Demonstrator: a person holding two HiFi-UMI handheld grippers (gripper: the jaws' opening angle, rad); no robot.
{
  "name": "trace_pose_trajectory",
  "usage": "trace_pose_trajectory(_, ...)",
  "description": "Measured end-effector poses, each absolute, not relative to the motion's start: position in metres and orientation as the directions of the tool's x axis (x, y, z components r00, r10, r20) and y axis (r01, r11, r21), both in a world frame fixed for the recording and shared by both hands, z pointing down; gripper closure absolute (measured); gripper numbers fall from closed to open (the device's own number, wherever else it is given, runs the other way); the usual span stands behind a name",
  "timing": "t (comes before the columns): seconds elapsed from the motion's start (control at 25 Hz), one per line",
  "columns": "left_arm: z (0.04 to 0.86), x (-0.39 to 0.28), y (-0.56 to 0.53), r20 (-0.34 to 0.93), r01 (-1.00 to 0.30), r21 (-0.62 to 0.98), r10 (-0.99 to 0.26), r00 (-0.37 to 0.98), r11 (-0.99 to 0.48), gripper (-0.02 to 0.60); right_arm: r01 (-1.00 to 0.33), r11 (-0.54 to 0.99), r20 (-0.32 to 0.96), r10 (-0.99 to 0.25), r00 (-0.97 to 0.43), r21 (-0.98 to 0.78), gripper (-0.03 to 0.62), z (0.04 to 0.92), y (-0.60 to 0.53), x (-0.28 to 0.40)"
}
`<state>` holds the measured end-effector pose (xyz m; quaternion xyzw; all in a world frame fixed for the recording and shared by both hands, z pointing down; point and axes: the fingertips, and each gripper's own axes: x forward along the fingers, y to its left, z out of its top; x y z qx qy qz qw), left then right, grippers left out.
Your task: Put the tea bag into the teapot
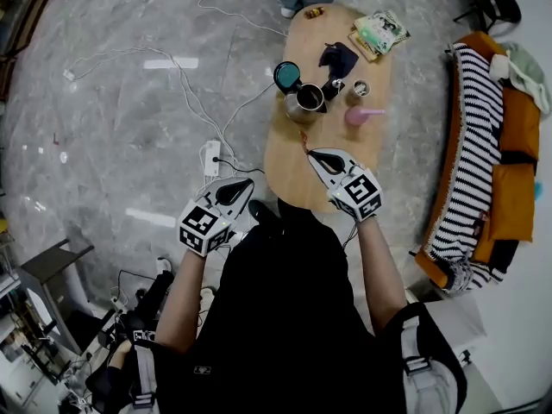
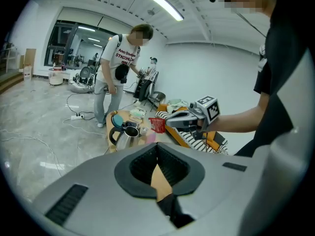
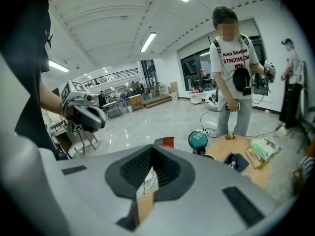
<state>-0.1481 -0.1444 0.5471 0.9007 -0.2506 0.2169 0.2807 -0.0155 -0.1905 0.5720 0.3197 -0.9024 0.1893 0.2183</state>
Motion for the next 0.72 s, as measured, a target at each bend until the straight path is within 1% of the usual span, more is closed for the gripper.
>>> trace_pose_trajectory(0.28, 0.573, -0.13, -0.149, 0.605, -0.614, 0.458, -0.281, 0.745, -0.643, 0.572, -0.695, 0.673, 0.54, -0.498, -0.679, -0.253, 0.588, 0.627, -0.254, 0.025)
trace_pose_trajectory(0.44, 0.582, -0.121, -0.145, 0.631, -0.634, 0.478, -0.264, 0.729, -0.608, 0.572, -0.689, 0.659, 0.551, -0.47, -0.69, -0.302, 0.588, 0.666, -0.285, 0.028)
trace_pose_trajectory(0.72, 0.6, -0.106, -0.131, 0.659, -0.656, 0.517, -0.233, 0.715, -0.55, 0.572, -0.708, 0.63, 0.574, -0.466, -0.673, -0.32, 0.588, 0.716, -0.325, 0.031)
